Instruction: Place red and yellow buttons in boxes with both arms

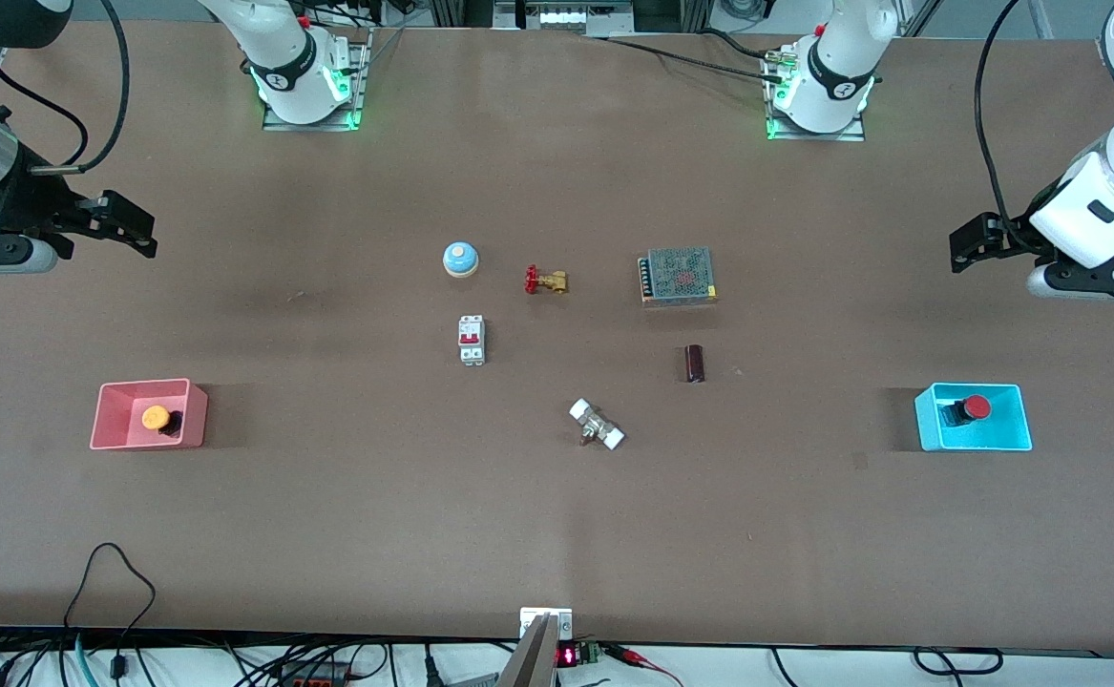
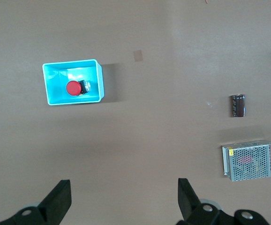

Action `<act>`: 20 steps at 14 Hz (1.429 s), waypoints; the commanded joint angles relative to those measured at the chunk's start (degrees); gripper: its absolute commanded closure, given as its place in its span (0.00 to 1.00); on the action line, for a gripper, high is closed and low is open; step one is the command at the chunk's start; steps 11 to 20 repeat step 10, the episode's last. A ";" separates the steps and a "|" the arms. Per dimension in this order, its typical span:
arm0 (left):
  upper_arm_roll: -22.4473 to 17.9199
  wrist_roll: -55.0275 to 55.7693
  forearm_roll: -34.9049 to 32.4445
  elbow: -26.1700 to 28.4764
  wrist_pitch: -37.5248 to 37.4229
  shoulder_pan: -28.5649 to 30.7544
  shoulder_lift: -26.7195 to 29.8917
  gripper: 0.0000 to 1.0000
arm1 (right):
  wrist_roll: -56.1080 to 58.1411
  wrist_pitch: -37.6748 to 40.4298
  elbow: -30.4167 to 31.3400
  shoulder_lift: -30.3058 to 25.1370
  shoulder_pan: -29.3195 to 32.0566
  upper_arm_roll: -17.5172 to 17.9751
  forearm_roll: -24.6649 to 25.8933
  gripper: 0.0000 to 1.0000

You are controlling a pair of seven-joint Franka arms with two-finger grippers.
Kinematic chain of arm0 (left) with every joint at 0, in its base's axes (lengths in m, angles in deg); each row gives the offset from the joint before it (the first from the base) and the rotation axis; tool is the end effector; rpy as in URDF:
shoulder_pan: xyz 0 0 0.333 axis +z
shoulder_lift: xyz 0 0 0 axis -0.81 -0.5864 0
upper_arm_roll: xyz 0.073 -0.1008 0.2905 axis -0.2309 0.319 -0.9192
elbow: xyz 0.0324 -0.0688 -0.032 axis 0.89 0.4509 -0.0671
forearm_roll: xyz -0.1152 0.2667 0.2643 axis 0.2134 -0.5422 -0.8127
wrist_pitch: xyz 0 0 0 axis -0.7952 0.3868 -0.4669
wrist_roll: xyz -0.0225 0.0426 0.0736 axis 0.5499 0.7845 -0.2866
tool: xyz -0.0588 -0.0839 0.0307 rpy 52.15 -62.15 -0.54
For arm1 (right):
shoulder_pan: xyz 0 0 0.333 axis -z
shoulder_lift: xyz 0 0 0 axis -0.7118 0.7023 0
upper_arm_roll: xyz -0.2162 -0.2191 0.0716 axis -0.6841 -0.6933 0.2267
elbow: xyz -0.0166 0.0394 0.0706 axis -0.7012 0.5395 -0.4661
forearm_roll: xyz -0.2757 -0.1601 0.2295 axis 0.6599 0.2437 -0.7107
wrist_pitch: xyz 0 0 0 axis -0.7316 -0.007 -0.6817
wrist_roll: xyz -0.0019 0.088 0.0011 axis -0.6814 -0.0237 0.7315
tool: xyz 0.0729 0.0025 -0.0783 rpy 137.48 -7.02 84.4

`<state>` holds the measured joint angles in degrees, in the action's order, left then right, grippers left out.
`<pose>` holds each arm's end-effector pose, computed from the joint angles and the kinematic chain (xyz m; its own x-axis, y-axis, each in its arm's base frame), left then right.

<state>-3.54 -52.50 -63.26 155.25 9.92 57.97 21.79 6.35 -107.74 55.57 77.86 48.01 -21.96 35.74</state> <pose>0.5647 -0.0173 0.5623 0.9971 -0.0597 -0.0476 -0.0623 -0.9965 -0.0553 0.5642 0.0364 0.5883 0.9998 0.0213 -0.0011 0.0213 -0.9995 0.0248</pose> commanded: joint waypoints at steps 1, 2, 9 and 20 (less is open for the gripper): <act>0.41 -0.89 0.06 0.57 -0.95 0.44 1.05 0.00 | -1.47 1.30 -1.00 0.09 -0.34 -0.22 0.67 0.00; 0.41 -0.89 0.06 0.57 -0.96 0.44 1.05 0.00 | -0.51 1.30 -1.00 0.18 -0.34 -0.22 0.76 0.00; 0.41 -0.89 0.15 0.57 -1.04 0.44 1.05 0.00 | 4.33 1.30 -1.00 0.36 -0.34 -0.22 0.41 0.00; 0.41 -0.89 0.15 0.57 -1.04 0.44 1.05 0.00 | 4.33 1.30 -1.00 0.36 -0.34 -0.22 0.41 0.00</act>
